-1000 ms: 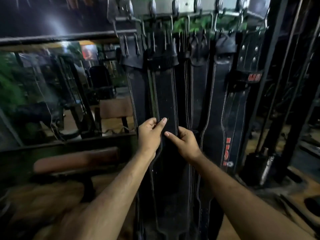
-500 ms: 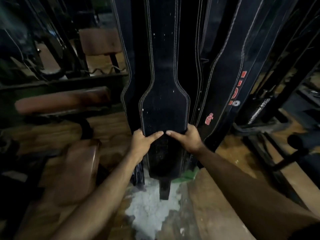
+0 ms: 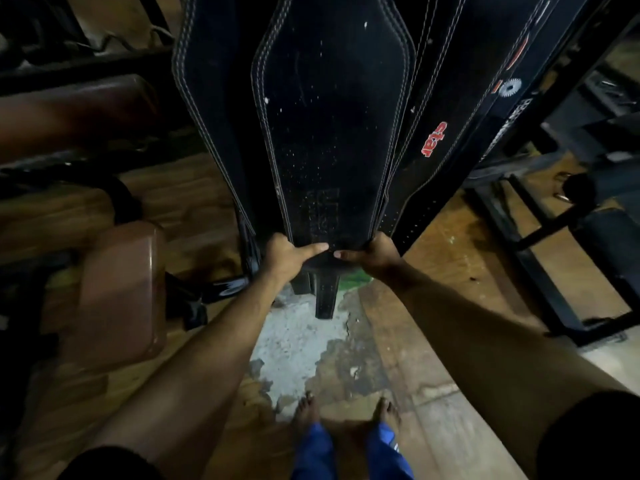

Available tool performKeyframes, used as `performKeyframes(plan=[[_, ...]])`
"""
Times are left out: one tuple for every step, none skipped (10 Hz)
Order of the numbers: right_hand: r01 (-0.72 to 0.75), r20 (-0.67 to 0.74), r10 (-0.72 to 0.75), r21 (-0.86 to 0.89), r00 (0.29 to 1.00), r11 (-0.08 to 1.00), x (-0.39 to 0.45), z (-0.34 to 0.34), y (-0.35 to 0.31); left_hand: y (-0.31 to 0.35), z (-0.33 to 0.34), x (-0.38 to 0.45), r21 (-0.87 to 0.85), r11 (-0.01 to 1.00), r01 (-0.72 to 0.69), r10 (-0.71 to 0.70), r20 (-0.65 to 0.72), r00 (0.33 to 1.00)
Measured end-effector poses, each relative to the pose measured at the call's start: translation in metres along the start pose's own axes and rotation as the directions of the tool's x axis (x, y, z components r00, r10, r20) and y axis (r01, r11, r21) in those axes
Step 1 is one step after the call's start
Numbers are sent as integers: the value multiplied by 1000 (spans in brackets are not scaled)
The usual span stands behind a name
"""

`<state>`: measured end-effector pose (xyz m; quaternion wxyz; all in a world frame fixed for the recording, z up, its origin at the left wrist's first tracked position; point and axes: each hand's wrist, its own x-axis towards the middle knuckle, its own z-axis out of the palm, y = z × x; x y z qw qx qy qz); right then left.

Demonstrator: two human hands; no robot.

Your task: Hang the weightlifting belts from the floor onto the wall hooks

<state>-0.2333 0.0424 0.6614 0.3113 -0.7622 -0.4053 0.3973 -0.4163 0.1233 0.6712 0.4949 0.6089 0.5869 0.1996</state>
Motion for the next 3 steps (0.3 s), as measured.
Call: performKeyframes(plan=[[-195,-52,190,-112,980,974,11,9,5,-22,14,18,202,978,49,-36,-68,997],[-307,-94,306,4,947,952,17,23,19,-43,27,17,273,956,105,-62,-163,985],[-422,-84,467,310,880,852,10,31,36,-55,38,4,237,946,219,-166,-227,960]])
